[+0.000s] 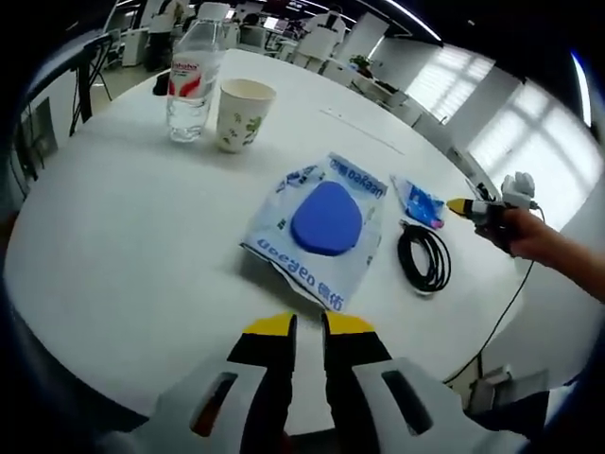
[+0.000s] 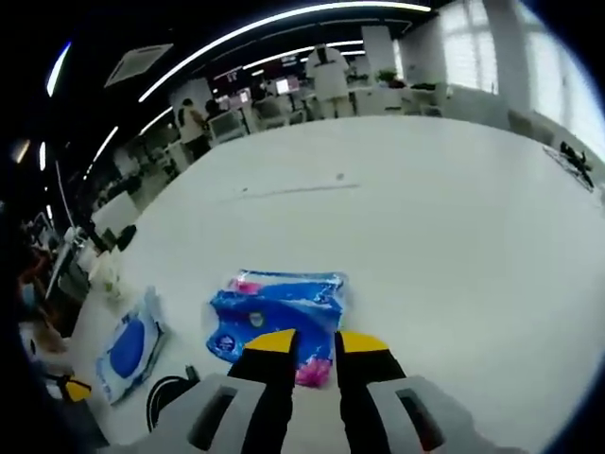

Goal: Arrange the tabletop items into an orderly group along one side of the table until the central work area is clear of visible clutter.

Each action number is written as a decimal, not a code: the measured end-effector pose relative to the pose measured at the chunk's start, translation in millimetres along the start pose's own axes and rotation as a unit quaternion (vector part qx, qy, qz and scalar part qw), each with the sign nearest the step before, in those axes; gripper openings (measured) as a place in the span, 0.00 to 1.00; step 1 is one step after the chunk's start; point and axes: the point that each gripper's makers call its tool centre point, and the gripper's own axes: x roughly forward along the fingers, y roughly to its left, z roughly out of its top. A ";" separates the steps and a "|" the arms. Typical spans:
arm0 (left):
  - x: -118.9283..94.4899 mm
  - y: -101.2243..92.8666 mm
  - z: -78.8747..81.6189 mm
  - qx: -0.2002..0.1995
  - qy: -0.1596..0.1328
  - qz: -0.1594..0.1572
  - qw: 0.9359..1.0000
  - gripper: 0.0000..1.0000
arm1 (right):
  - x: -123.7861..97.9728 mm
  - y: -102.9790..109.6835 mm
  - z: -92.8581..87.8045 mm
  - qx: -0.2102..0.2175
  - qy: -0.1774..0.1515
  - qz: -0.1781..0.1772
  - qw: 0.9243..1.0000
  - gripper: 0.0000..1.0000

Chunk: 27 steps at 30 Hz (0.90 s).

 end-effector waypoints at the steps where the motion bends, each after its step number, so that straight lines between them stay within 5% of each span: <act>1: 1.1 0.6 0.5 -0.001 0.000 -0.001 1.000 0.08 | -0.9 2.7 -0.7 0.000 0.000 0.000 1.000 0.14; 27: 14.7 -1.9 1.7 -0.037 0.008 -0.026 0.999 0.12 | -40.5 87.4 -45.7 -0.001 -0.011 0.078 0.997 0.27</act>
